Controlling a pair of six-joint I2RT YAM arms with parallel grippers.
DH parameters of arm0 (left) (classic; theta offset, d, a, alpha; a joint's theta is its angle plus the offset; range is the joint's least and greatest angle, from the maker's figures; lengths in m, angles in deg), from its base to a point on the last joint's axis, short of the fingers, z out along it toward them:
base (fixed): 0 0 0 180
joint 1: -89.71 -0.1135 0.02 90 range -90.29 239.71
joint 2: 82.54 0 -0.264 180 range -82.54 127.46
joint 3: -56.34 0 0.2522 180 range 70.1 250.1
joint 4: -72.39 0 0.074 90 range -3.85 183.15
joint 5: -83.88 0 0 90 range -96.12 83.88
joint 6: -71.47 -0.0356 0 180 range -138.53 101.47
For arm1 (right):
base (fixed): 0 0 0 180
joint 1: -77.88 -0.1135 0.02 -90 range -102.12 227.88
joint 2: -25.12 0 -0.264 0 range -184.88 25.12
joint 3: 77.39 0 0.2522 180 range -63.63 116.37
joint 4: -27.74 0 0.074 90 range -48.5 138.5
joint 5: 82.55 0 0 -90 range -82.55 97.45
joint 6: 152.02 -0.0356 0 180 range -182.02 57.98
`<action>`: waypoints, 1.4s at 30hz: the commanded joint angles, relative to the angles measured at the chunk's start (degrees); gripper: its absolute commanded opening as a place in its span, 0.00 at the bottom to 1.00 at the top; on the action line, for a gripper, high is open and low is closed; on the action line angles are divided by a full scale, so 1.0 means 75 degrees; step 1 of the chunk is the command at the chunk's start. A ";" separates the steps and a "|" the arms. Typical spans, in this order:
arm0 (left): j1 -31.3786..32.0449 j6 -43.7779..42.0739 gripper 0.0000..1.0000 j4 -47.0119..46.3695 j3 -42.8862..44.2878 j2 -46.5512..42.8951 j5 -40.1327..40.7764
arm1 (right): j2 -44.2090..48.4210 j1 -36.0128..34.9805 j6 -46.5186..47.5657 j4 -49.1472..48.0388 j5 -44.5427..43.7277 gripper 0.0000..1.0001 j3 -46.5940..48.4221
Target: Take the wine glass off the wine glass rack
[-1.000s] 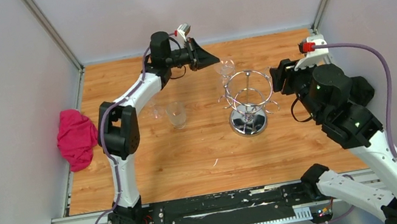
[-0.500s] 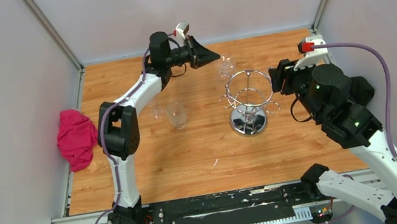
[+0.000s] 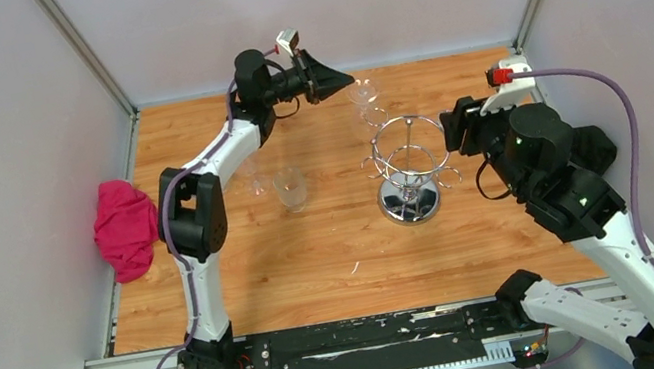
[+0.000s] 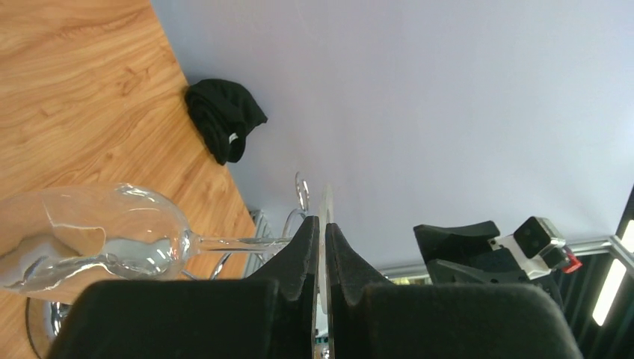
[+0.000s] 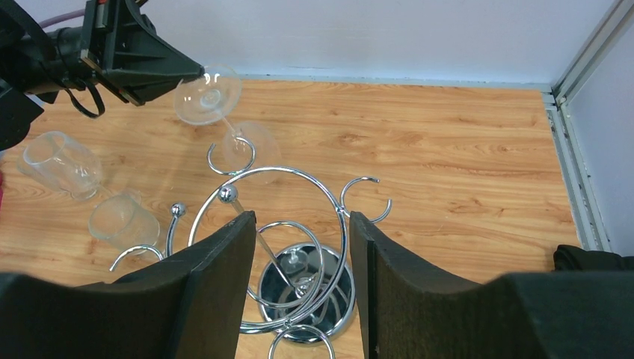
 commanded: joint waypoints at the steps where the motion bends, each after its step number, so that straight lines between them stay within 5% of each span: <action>1: -0.0242 0.0386 0.00 -0.0676 0.0495 -0.0069 0.0170 | -0.0108 -0.0098 -0.0118 -0.0200 -0.0053 0.54 -0.0108; 16: -0.0481 0.0990 0.00 -0.0706 0.2118 -0.0179 0.0453 | -0.0759 -0.0076 -0.0107 -0.0410 -0.0098 0.55 -0.0010; 27: -0.0469 0.0743 0.00 -0.0725 0.1745 -0.2132 0.0567 | -0.1956 0.0773 -0.0057 -0.0471 0.0717 0.58 0.1396; 36: -0.0469 0.0782 0.00 -0.0720 0.1736 -0.2971 0.0539 | -0.2600 0.3048 -0.1487 -0.1642 0.5071 0.59 0.1635; 42: -0.0469 0.0834 0.00 -0.0773 0.1649 -0.3325 0.0496 | -0.3289 0.4119 -0.4093 -0.4801 0.8625 0.61 0.1119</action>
